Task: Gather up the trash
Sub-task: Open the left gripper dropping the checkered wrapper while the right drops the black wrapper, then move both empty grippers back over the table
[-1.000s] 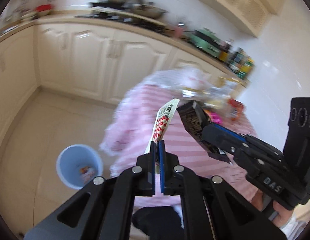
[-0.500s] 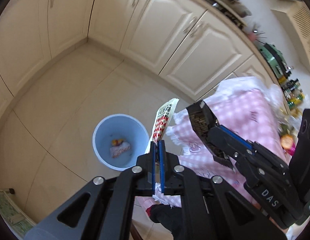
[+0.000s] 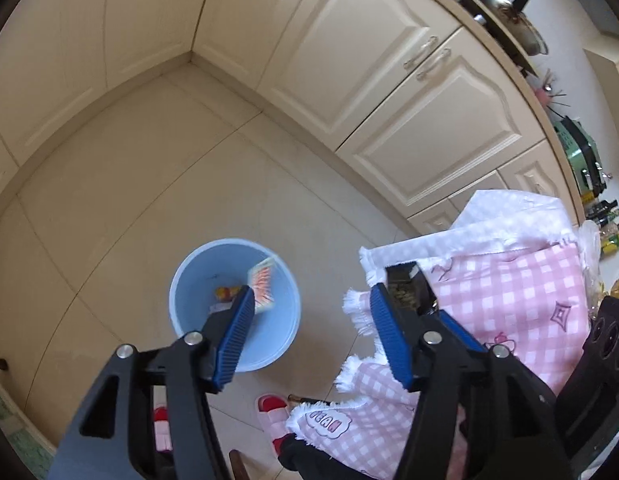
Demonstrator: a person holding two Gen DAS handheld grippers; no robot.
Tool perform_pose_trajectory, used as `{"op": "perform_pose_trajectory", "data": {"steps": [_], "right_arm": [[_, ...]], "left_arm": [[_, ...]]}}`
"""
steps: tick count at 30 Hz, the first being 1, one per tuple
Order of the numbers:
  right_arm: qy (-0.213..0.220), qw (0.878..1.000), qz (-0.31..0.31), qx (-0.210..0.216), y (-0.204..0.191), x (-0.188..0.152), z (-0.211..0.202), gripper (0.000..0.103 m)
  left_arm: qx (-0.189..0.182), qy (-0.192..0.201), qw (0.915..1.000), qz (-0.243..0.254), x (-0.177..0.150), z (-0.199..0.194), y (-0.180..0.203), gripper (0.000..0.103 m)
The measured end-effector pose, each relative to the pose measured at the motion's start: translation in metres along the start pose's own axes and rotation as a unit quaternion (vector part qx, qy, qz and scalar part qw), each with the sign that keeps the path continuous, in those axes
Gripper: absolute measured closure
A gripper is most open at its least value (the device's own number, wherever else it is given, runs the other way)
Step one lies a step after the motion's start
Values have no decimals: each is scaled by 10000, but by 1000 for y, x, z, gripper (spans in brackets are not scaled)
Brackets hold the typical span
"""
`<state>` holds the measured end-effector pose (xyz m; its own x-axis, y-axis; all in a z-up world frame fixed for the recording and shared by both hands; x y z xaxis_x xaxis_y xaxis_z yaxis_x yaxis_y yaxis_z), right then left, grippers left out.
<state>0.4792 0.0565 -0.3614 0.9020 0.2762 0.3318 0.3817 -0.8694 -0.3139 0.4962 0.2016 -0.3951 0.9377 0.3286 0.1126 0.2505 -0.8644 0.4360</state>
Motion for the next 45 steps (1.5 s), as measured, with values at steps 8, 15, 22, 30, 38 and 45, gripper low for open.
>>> {"op": "perform_pose_trajectory", "data": {"steps": [8, 15, 22, 30, 38, 45], "right_arm": [[-124, 9997, 127, 183, -1, 7, 14, 88], [-125, 9993, 143, 335, -13, 19, 20, 87], [205, 9989, 183, 371, -22, 43, 16, 77], [512, 9984, 101, 196, -31, 41, -20, 53], [1120, 9936, -121, 9, -46, 17, -101, 53], [1836, 9824, -329, -110, -59, -24, -196, 50]], "left_arm": [[320, 91, 9992, -213, -16, -9, -28, 44], [435, 193, 9983, -328, -17, -19, -41, 44], [397, 494, 9972, -402, -13, -42, -44, 44], [428, 750, 9958, -288, -21, -75, -34, 43], [415, 1136, 9926, -45, -52, -126, -6, 42], [218, 1584, 9859, 500, -99, -180, 47, 39]]}}
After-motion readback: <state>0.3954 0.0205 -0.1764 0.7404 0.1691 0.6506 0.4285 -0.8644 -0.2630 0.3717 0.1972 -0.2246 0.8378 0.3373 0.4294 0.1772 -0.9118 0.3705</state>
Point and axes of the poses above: each gripper's, at about its wrist camera, not at the fingertips, and z roughly the way its jaws point, y to its right, x to its top, the point moved 6 cm from there along z, roughly the way its jaws point, and after that the axes turned 15 degrees about -y, right-handed, at the moved point
